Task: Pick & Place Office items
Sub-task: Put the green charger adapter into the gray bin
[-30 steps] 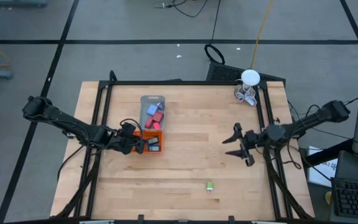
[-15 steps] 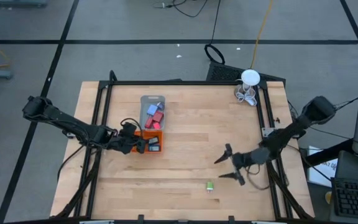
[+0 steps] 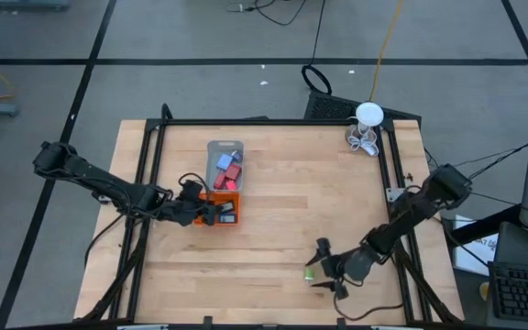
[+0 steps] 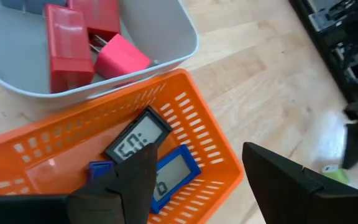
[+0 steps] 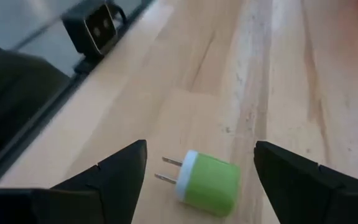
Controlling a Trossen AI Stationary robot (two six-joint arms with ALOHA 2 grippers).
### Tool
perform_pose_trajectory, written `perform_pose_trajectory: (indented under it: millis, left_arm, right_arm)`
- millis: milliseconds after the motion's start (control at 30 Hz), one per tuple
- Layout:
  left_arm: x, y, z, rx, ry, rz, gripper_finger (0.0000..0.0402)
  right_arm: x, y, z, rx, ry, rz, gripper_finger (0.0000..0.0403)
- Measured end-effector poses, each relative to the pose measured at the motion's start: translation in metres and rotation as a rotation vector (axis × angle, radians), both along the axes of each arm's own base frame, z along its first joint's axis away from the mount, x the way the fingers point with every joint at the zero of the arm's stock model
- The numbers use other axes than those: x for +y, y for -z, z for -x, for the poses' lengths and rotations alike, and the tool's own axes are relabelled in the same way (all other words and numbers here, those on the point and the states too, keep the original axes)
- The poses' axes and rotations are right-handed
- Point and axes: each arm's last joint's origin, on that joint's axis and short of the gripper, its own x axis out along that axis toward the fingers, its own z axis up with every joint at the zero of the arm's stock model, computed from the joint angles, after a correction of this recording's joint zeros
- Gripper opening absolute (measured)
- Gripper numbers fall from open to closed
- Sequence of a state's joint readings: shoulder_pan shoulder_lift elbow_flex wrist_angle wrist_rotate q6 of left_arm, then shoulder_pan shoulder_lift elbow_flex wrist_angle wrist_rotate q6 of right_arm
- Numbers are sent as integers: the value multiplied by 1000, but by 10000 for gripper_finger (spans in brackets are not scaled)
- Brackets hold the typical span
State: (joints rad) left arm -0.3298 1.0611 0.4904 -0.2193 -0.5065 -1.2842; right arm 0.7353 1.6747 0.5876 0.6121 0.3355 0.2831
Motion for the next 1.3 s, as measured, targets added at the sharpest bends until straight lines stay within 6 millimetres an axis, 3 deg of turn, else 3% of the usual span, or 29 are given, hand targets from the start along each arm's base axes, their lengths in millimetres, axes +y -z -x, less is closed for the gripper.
perform_pose_trajectory:
  millis: [300, 567, 933, 1200, 1300]
  left_arm:
    - [-1, -4, -3, -52, 3, 16, 239]
    - [-1, -4, -4, -55, 5, 16, 239]
    - [-1, -4, -4, -55, 3, 15, 239]
    - [-1, -4, -4, -55, 3, 15, 239]
    - [-1, -4, -4, -55, 2, 15, 239]
  right_arm:
    - [-6, 18, -7, 116, 39, -5, 268]
    - [-11, 20, -12, 111, 34, 27, 221]
    - [-13, 19, -13, 90, 3, 80, 121]
    - [-20, 20, -18, 94, 35, 80, 19]
    - [-22, 20, -19, 89, 30, 95, 5]
